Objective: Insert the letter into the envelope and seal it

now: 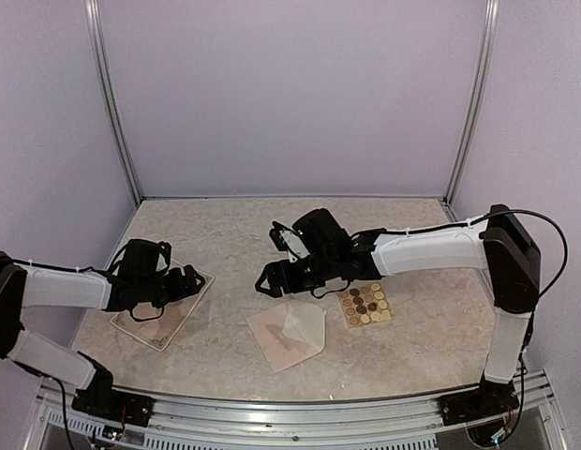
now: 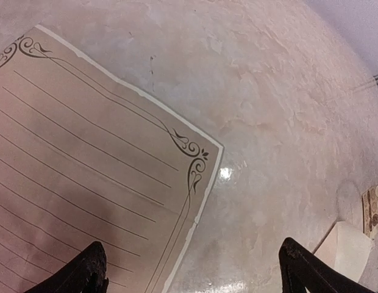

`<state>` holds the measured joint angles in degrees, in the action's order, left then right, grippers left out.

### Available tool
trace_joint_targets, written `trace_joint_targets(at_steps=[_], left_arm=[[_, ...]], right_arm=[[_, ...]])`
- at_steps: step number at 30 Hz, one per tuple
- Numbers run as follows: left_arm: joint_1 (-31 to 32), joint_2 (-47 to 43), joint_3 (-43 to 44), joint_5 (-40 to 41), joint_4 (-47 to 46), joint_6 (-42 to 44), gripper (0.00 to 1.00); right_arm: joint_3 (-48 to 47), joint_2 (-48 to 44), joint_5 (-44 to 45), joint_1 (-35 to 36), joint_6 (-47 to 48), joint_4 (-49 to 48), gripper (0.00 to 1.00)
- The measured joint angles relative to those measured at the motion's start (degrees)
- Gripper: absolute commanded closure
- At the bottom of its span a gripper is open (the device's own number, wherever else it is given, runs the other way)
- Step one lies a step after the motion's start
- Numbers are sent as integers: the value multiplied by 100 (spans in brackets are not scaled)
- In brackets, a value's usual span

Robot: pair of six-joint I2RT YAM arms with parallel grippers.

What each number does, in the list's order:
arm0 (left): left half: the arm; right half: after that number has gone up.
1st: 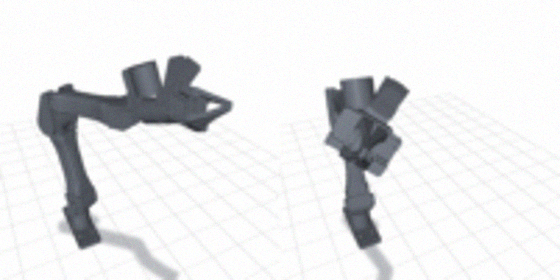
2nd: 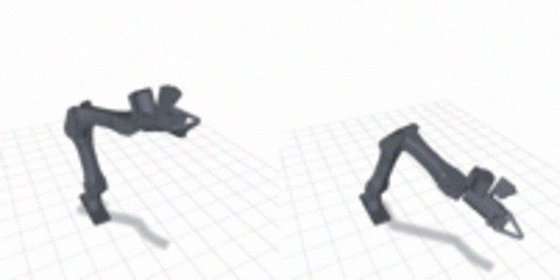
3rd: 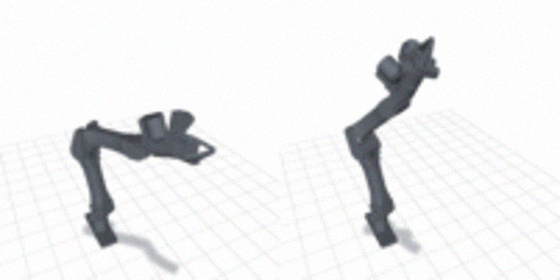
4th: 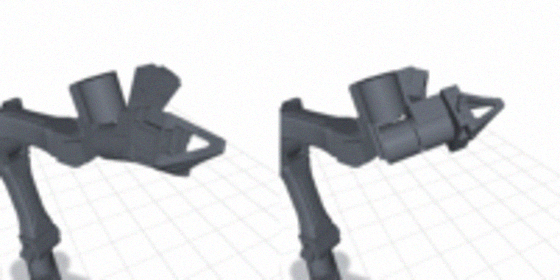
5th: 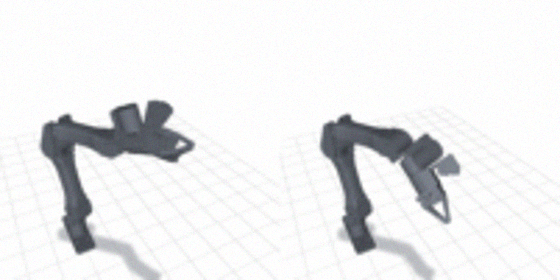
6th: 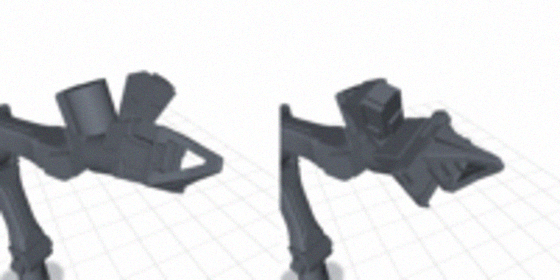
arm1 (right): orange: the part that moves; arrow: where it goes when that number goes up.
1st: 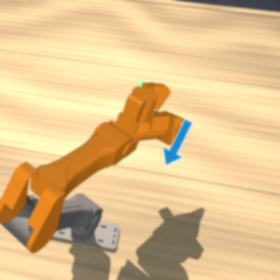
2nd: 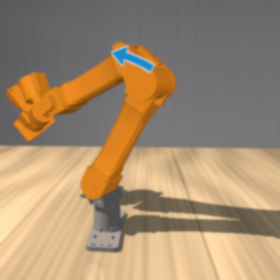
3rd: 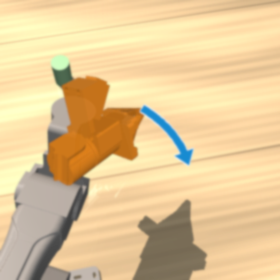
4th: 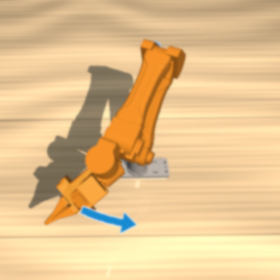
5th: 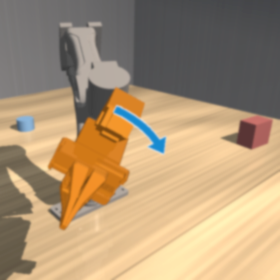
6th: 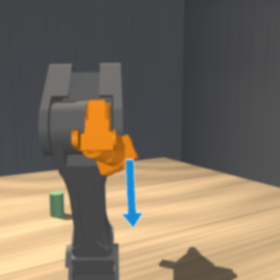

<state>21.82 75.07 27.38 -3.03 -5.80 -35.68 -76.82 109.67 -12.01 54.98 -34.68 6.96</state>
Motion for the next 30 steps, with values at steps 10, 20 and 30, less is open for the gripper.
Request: trace_joint_targets(at_steps=[10,20,30], left_arm=[[74,542,-229,-496,-638,173,8],[1298,1303,-125,-785,-1823,188,8],[2459,1812,636,-986,-1908,361,8]], right_arm=[[131,-26,61,0,13,-70,25],[782,-566,138,-133,7,-39,25],[929,-715,-133,-688,184,24,31]])
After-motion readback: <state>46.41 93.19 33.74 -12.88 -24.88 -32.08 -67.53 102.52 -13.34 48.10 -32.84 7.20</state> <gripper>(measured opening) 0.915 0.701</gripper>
